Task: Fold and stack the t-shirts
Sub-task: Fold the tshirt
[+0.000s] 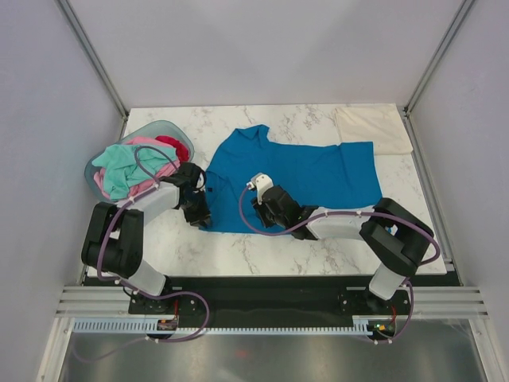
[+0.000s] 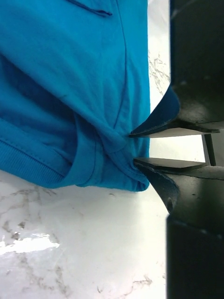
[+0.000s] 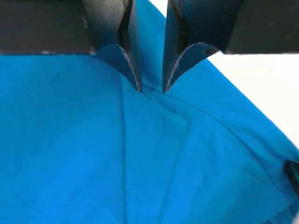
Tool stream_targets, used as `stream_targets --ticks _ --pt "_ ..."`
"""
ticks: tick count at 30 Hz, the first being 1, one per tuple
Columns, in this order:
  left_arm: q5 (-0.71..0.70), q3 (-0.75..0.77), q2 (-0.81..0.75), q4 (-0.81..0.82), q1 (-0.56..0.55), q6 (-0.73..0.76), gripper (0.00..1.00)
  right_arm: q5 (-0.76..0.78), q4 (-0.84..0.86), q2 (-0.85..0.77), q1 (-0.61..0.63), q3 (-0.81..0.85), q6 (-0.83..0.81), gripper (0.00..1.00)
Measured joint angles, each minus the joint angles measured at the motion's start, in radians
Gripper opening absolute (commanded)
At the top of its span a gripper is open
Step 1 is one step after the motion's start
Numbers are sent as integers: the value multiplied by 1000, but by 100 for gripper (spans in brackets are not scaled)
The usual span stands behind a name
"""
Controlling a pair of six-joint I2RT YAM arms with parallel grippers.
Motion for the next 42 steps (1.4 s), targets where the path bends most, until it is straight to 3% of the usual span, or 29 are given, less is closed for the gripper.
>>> stream_targets --ticks 9,14,32,35,39,42 --pt "-51 23 -54 -66 -16 0 34 -18 -7 -14 -3 -15 -19 34" --pt "-55 41 -47 -74 -16 0 30 -18 -24 -8 21 40 -64 35" --pt "-57 40 29 -70 -8 0 26 49 -69 182 89 176 -194 36" --pt "-57 40 29 -69 -8 0 26 65 -70 191 92 182 -203 35" --pt "-57 40 29 -69 -8 0 26 80 -69 197 97 187 -212 22" --pt "-58 40 29 -69 -8 0 26 88 -68 198 99 187 -215 20"
